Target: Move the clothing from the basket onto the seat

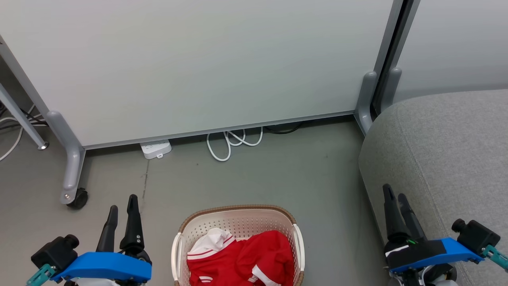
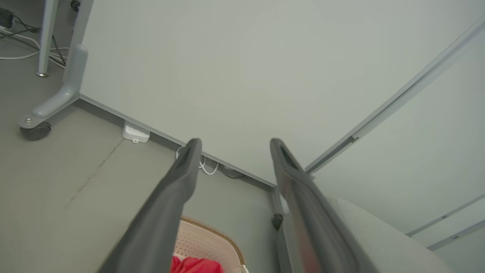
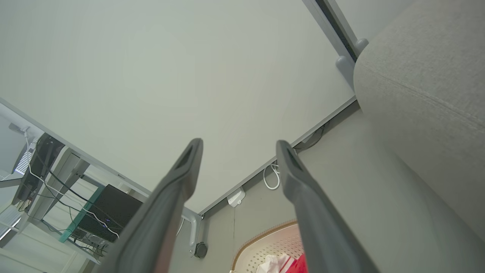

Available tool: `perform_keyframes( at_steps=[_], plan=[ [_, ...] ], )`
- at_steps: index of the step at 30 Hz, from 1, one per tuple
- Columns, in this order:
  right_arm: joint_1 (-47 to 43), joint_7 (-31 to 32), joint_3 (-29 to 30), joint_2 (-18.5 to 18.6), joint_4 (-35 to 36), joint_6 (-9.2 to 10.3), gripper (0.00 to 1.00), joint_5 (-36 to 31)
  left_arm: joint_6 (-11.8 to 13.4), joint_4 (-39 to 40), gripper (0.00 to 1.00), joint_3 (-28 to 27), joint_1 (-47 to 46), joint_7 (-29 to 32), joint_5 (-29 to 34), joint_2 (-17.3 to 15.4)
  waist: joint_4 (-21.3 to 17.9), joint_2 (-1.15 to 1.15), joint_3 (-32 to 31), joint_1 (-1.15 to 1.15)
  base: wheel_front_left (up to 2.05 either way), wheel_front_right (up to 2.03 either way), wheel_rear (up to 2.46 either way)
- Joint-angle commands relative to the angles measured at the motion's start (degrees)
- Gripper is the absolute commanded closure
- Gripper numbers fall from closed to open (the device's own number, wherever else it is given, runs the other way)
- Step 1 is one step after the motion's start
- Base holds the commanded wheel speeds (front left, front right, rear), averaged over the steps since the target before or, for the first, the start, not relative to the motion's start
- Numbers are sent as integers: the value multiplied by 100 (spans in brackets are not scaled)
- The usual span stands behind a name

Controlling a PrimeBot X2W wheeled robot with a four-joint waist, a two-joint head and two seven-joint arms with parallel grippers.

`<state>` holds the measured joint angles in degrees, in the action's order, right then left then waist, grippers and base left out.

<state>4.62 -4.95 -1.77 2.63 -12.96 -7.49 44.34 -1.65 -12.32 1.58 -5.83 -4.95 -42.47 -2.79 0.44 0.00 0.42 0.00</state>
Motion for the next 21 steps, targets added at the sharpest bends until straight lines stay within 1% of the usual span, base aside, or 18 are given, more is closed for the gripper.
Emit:
perform_keyframes(
  at_steps=[1, 21],
  plan=[
    [149, -57, -32, 25, 36, -2, 0, -190, 27, 55, 0, 25, -154, -59, 185, -53, 3, 0, 0, 0, 0, 0, 0],
    [175, -389, -190, 29, -58, -1, 0, -1552, 195, -86, 0, 327, -206, -386, 1487, -121, 66, 0, -30, 0, 0, 0, 0]
  ],
)
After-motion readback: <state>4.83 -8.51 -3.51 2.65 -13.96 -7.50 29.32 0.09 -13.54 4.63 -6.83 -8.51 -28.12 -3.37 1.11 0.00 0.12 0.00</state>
